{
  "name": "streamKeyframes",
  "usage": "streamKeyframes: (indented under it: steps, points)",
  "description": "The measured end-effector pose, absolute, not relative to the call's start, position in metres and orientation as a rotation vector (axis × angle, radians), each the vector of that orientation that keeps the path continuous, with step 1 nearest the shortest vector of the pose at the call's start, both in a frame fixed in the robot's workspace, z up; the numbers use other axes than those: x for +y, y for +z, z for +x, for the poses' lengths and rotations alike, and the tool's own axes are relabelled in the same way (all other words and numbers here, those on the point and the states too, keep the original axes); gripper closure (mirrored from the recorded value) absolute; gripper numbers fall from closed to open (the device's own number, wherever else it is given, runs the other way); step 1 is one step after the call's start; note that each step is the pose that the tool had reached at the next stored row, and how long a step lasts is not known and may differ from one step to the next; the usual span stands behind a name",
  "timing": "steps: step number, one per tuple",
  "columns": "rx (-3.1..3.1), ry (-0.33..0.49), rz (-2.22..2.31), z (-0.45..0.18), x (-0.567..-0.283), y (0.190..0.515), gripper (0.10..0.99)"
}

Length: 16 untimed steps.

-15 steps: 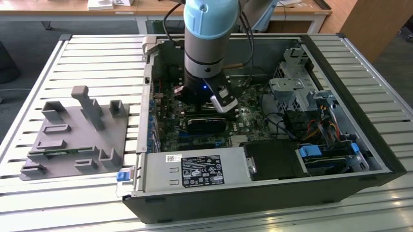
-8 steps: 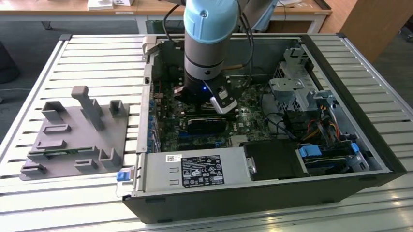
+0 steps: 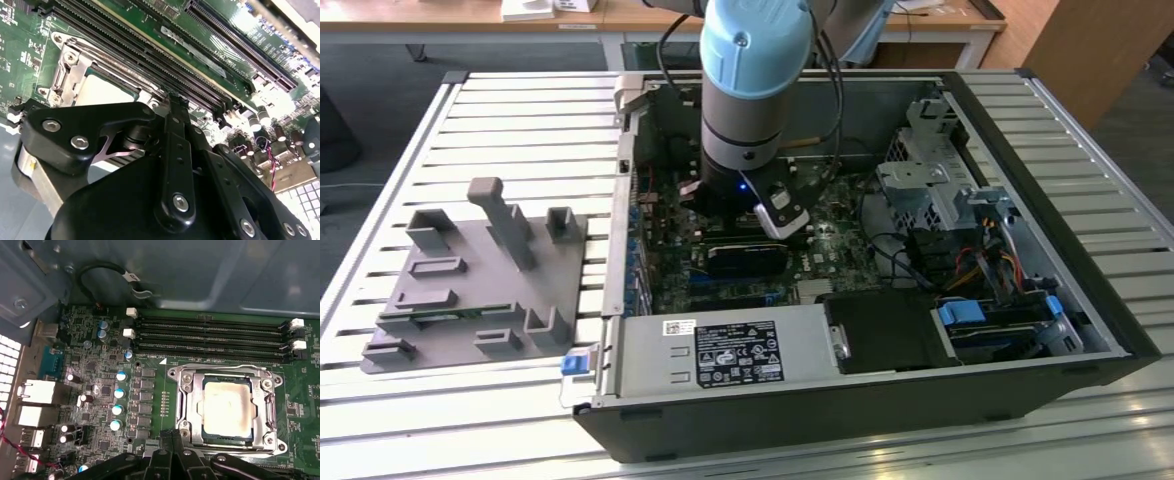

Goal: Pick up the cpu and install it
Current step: 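Install the second cpu locking lever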

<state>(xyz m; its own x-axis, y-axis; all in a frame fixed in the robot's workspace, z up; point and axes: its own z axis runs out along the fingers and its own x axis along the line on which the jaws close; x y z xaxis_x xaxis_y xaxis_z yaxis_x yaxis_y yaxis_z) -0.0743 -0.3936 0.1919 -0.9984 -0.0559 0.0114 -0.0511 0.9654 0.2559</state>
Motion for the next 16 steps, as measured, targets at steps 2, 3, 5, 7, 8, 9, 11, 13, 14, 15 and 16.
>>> streamKeyframes:
  steps: [2, 3, 5, 7, 8, 9, 11, 13, 14, 15, 16]
  points:
    - [-3.095, -0.403, 0.084, -0.074, -0.394, 0.191, 0.980]
    - [-3.095, -0.402, 0.084, -0.074, -0.394, 0.191, 0.980]
    - [-3.095, -0.402, 0.084, -0.075, -0.394, 0.191, 0.980]
    - [-3.095, -0.403, 0.084, -0.075, -0.394, 0.193, 0.980]
    - [-3.096, -0.404, 0.084, -0.075, -0.394, 0.193, 0.980]
    - [-3.095, -0.404, 0.084, -0.075, -0.394, 0.194, 0.980]
    - [-3.095, -0.403, 0.084, -0.075, -0.394, 0.197, 0.980]
    - [-3.095, -0.403, 0.084, -0.075, -0.394, 0.200, 0.980]
    - [-3.095, -0.404, 0.084, -0.075, -0.394, 0.203, 0.980]
    - [-3.095, -0.405, 0.084, -0.075, -0.394, 0.205, 0.980]
    - [-3.095, -0.405, 0.084, -0.075, -0.394, 0.208, 0.980]
